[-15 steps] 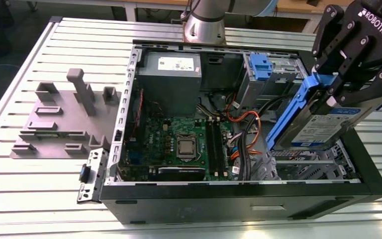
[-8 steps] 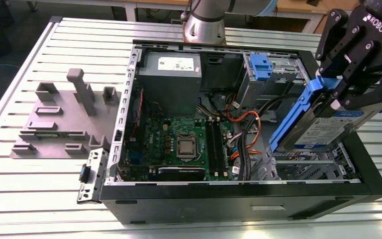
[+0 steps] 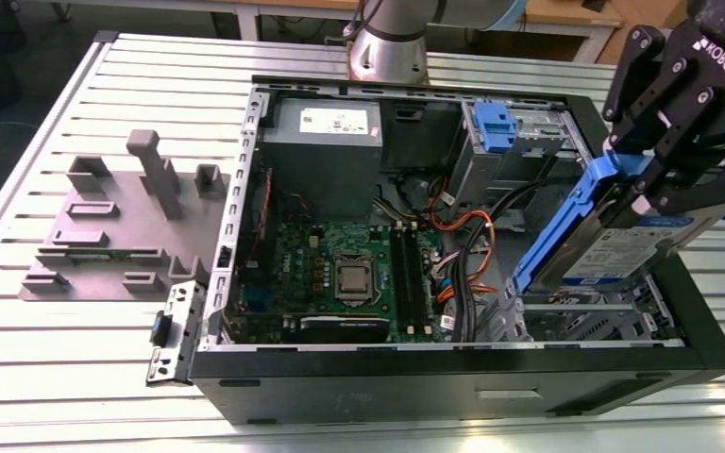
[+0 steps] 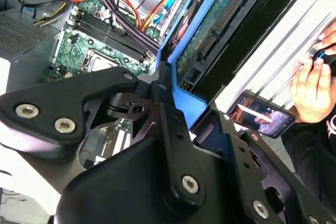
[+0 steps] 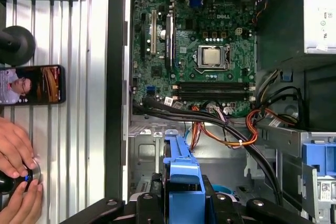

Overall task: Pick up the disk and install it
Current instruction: 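Insert the disk into the insertion slot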

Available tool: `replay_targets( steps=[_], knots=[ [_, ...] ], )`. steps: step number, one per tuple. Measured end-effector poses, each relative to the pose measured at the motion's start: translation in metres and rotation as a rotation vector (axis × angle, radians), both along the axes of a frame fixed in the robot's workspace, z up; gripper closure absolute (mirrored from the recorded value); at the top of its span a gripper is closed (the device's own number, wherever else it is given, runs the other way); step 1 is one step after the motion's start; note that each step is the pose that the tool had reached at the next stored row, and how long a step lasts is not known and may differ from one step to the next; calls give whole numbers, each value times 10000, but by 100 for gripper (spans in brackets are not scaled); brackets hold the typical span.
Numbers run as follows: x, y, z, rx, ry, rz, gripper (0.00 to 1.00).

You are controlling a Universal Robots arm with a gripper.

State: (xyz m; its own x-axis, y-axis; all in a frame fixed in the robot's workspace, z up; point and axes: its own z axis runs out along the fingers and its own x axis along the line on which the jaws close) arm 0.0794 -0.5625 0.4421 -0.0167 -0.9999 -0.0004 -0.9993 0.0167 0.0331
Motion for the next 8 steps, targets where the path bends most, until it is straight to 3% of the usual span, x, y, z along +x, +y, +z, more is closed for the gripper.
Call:
replay_targets(
  steps=[8],
  knots=[
    [18,-12,-41,0,1,0,64]
  ],
)
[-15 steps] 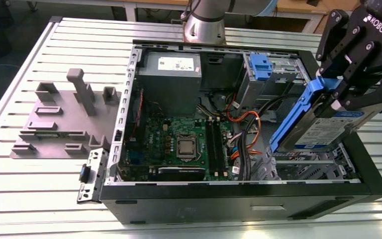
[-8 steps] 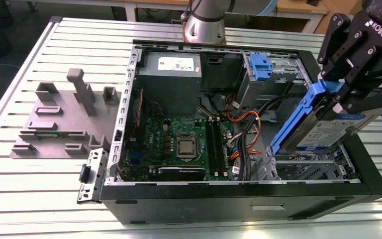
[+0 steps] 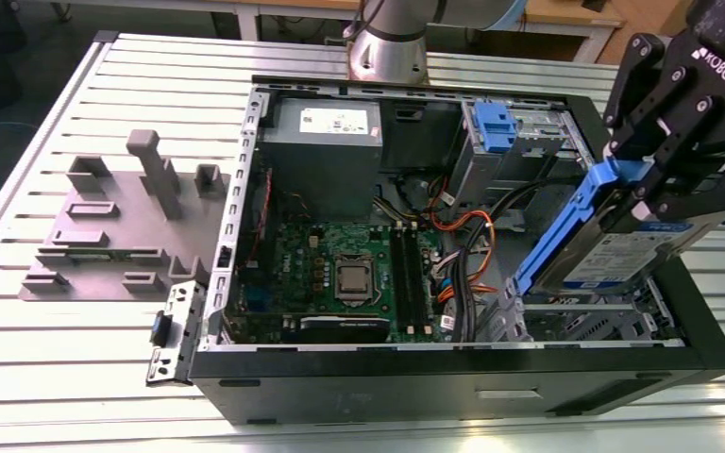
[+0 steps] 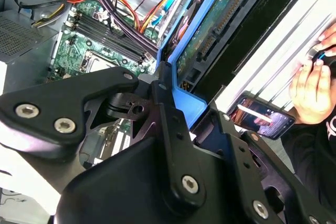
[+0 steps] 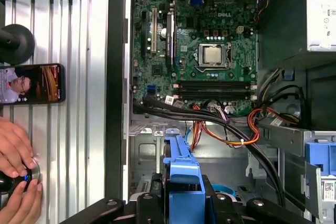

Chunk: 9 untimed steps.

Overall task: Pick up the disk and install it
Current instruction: 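Insert the disk into the insertion slot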

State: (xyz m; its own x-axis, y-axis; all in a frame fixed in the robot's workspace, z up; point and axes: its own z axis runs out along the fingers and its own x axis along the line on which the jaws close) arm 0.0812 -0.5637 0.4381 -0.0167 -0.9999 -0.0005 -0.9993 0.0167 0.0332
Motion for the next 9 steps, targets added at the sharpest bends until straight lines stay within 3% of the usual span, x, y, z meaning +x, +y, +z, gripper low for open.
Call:
replay_targets(
  steps=[9],
  knots=[
    [4,-6,-41,-1,0,0,64]
  ],
)
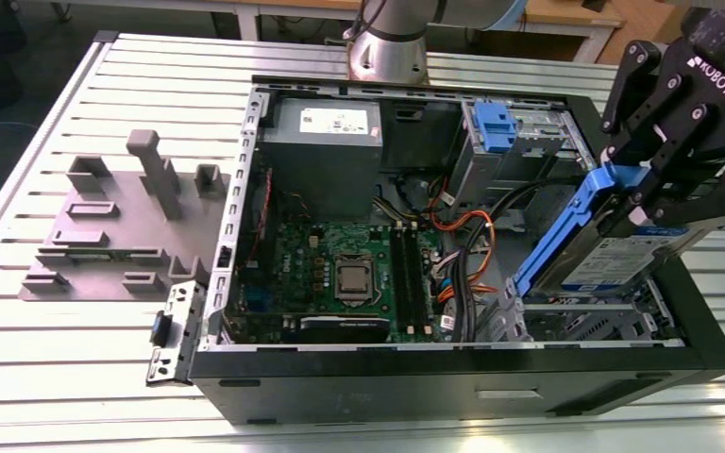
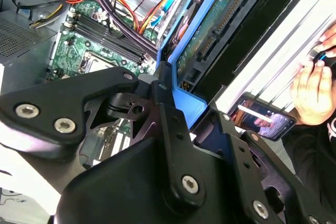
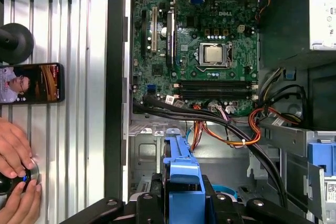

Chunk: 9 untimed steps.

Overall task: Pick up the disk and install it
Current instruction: 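Insert the disk into the insertion slot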

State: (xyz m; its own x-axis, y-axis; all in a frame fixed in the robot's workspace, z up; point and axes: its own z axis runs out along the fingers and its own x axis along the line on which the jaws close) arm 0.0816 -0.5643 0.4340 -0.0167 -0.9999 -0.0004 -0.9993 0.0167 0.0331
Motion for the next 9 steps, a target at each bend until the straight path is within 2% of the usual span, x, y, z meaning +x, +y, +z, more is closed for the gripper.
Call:
replay_targets(
  steps=[9],
  knots=[
    [0,0,-4,1,-2,1,64]
  ],
)
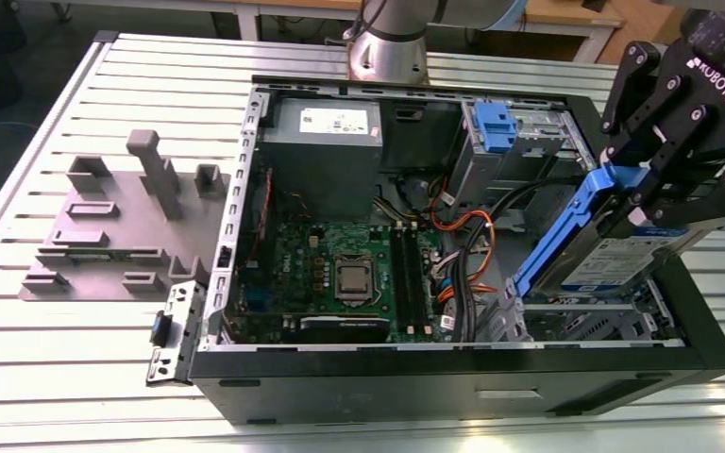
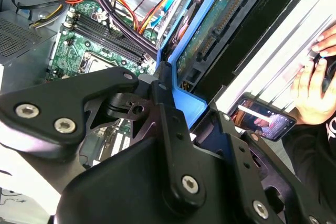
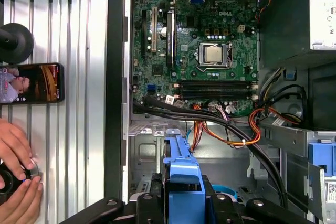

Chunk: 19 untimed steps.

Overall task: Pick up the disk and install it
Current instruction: 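Insert the disk into the insertion slot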

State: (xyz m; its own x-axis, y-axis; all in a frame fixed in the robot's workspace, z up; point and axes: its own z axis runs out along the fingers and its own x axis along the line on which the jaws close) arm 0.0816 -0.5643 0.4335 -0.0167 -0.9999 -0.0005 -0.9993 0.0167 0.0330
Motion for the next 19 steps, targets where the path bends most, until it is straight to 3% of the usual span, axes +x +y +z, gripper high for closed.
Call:
replay_targets(
  steps=[11,15,18,19],
  knots=[
    [0,0,-87,-1,-19,-1,64],
    [0,0,-91,-2,-19,0,64],
    [0,1,-97,1,-19,0,62],
    [0,0,-105,0,-19,0,56]
  ],
)
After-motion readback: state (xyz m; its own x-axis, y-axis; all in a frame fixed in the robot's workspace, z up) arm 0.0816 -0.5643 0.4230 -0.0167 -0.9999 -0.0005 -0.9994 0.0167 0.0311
